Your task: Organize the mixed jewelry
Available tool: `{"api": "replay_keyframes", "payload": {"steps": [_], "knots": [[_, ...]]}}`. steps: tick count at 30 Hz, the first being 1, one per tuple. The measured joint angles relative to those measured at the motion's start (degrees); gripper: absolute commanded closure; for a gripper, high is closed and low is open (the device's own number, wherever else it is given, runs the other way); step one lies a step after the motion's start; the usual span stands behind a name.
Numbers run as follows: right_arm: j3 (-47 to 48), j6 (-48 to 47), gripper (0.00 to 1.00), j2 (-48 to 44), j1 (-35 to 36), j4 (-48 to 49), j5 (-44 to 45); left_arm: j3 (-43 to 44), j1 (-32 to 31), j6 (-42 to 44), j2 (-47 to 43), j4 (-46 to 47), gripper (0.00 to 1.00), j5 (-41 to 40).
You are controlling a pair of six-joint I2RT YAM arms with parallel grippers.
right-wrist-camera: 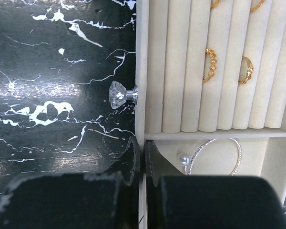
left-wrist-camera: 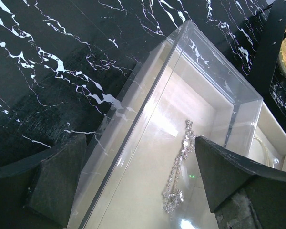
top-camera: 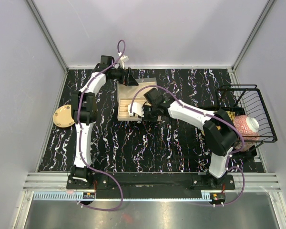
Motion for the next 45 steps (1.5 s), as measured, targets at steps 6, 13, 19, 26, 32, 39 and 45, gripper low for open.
{"api": "replay_keyframes", "payload": {"steps": [6,13,19,26,32,39,45], "knots": [[-0.15,1.22,1.0,-0.11,-0.04,1.44,0.48,-0.13,0.0,0.74,-0.26,-1.14,0.02,0.09],[-0.15,1.18,1.0,-0.11,-0.04,1.75,0.28,-0.15,0.0,0.98,-0.31,-1.49,0.02,0.2],[-0.15,0.52,1.0,-0.11,-0.04,1.64,-0.94,-0.15,0.0,0.98,-0.31,-1.49,0.02,0.22],[-0.15,-1.51,1.0,-0.11,-0.04,0.74,-2.27,-0.15,0.0,0.98,-0.31,-1.51,0.02,0.24],[-0.15,-2.4,1.0,-0.11,-0.04,0.07,-2.73,-0.15,0.0,1.25,-0.31,-1.57,0.02,0.31],[-0.15,-3.02,1.0,-0.11,-0.17,0.0,-3.02,-0.39,0.0,2.03,-0.5,-1.95,0.02,0.35],[-0.15,-4.2,1.0,-0.11,-0.31,0.0,-3.1,-1.14,0.0,2.47,-1.05,-2.54,0.02,0.35]]}}
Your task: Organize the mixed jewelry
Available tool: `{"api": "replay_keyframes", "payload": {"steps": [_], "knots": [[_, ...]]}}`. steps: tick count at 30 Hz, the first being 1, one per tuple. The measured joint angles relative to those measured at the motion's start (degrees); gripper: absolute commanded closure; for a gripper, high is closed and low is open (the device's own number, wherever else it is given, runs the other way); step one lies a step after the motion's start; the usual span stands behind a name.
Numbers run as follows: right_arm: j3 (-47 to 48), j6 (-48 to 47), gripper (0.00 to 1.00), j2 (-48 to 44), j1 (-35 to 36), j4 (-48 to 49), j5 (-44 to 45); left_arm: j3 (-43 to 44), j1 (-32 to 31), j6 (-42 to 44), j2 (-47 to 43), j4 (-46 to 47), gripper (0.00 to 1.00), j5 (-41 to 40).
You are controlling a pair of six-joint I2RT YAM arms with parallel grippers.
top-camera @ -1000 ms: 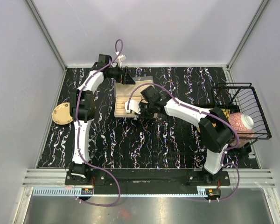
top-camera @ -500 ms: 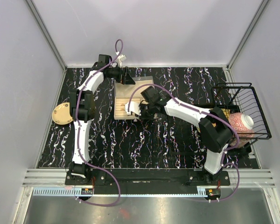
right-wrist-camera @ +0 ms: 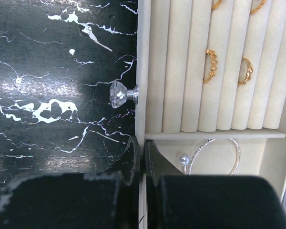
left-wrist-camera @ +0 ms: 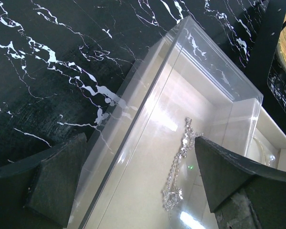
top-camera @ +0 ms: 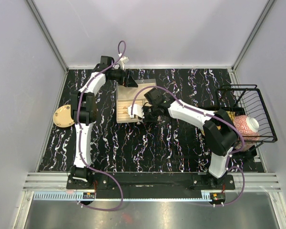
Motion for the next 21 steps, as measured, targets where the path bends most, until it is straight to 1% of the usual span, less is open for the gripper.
{"api": "replay_keyframes", "payload": {"steps": [21], "knots": [[0.0,-1.11,1.0,0.02,-0.22,0.52,0.55,-0.44,0.0,0.26,-0.33,-0.61,0.02,0.07]]}}
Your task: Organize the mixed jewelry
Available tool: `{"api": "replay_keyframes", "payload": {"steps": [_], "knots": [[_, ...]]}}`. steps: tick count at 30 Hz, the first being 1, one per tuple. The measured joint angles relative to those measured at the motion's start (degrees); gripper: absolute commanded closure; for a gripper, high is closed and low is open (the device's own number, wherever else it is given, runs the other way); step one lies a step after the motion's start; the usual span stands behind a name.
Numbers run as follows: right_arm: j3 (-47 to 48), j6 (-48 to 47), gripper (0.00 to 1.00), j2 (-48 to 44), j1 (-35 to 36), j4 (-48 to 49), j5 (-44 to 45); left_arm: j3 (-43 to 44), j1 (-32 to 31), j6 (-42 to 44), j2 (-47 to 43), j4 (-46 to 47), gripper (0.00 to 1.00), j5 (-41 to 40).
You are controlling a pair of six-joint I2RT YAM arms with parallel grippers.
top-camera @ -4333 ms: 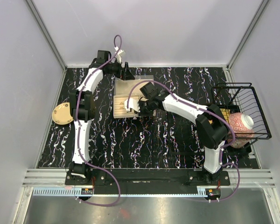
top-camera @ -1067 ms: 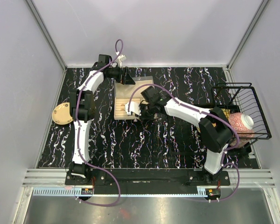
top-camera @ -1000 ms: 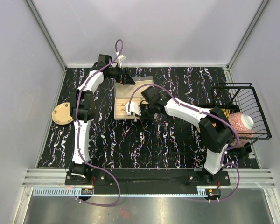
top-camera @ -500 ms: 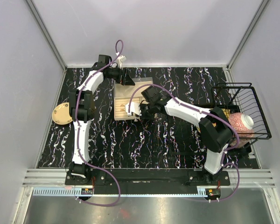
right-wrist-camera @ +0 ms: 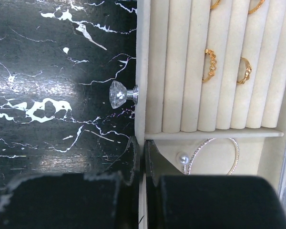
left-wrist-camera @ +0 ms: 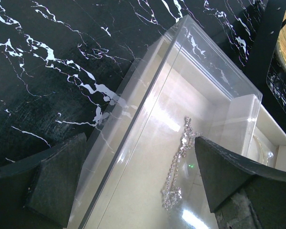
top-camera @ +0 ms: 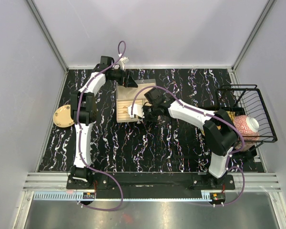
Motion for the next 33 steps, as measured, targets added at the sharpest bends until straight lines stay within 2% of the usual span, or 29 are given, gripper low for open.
{"api": "replay_keyframes", "payload": {"steps": [19,33], "knots": [[0.04,-0.52,1.0,0.7,0.0,2.97,3.06,-0.13,0.0,-0.02,0.0,0.0,0.03,0.72],[6.49,-2.54,1.0,6.64,-0.76,0.96,3.89,-0.55,0.37,1.05,-0.11,1.97,0.03,0.96]]}}
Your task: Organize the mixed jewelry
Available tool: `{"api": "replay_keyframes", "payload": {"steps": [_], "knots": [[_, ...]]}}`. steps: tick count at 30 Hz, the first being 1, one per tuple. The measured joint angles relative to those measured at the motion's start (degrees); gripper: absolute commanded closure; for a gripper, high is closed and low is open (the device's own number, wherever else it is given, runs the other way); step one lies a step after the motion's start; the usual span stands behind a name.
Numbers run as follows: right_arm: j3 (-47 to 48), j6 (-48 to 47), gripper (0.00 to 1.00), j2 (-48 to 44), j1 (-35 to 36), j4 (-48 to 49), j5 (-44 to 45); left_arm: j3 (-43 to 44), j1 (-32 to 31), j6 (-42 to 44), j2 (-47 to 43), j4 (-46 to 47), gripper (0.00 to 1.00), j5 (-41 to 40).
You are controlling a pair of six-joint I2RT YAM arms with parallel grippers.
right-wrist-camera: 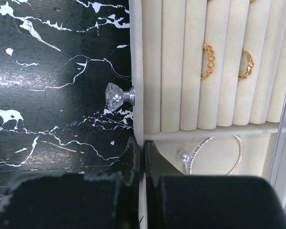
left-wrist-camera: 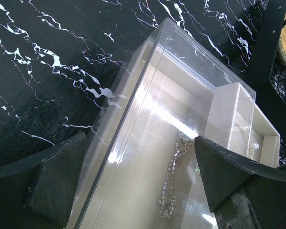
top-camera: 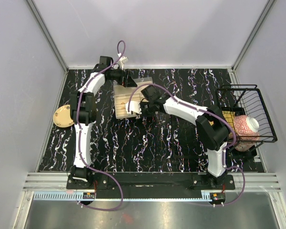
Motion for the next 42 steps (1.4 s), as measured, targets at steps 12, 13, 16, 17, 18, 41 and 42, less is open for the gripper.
{"api": "replay_keyframes", "payload": {"steps": [12,13,16,17,18,41,42], "knots": [[3.45,0.24,1.0,0.26,-0.55,-1.31,0.35,-0.22,-0.02,-0.02,0.0,-0.28,0.04,0.39],[3.56,0.26,1.0,0.26,-0.63,-1.33,0.35,-0.22,-0.04,-0.02,0.0,-0.31,0.04,0.46],[3.74,0.26,1.0,0.52,-0.83,-1.51,0.39,-0.22,-0.09,-0.02,0.0,-0.28,0.04,0.5],[3.76,0.24,1.0,0.74,-0.83,-1.49,0.5,-0.22,-0.09,-0.02,0.0,-0.28,0.04,0.52],[3.87,0.24,1.0,1.05,-0.83,-1.46,0.57,-0.22,-0.09,-0.02,0.0,-0.28,0.04,0.5],[9.14,0.26,0.76,4.61,-1.51,-0.46,5.01,-0.61,0.35,0.0,0.0,0.98,0.05,0.57],[9.29,0.2,0.75,4.66,-1.66,0.28,5.33,-0.61,0.26,-0.02,0.0,0.9,0.05,0.7]]}}
